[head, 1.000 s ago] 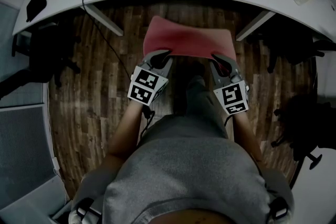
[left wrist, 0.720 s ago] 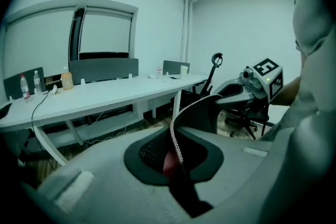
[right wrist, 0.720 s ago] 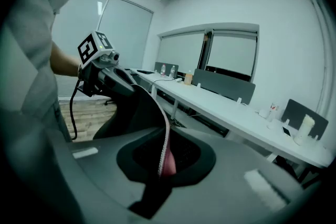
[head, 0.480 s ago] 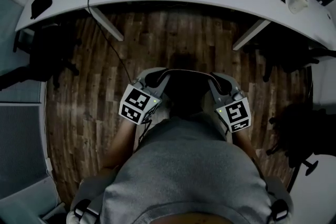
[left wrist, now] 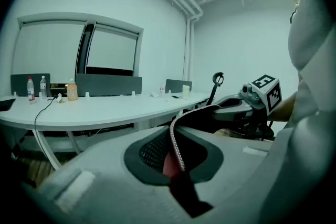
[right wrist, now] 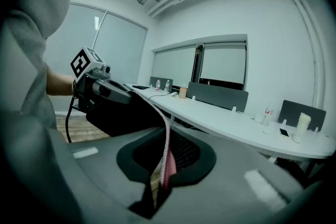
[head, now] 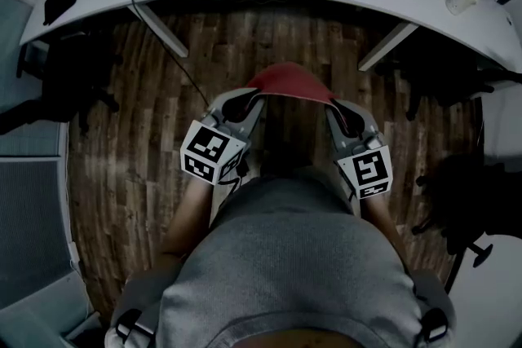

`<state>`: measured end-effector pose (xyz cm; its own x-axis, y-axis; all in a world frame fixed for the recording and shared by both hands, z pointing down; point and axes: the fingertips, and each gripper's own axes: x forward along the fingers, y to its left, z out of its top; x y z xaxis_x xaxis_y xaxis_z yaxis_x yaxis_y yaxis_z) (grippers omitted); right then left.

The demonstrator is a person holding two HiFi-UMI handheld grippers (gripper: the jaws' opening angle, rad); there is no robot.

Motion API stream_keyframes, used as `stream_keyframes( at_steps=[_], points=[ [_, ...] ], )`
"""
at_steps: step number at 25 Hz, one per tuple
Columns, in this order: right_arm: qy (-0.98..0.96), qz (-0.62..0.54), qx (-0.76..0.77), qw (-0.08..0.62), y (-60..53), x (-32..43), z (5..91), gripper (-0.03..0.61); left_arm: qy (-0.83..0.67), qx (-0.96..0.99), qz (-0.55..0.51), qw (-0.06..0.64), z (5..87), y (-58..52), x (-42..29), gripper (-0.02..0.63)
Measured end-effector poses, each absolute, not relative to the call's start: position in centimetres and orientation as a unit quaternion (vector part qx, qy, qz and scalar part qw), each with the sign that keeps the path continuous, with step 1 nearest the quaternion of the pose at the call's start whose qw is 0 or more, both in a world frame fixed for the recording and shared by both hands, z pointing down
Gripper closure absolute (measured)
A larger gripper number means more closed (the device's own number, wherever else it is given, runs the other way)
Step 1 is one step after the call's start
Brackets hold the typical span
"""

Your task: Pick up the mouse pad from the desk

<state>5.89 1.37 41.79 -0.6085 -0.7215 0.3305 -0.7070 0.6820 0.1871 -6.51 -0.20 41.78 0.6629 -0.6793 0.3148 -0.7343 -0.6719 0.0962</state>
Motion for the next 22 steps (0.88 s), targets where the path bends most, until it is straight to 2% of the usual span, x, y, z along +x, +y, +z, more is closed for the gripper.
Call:
stream_keyframes(
  at_steps=[22],
  points=[
    [-0.892, -0.003, 0.422, 0.163, 1.71, 5.54, 41.29, 0.557, -0.384, 0.908, 0.129, 0.102, 41.25, 0.40, -7.13, 0.593]
  ],
)
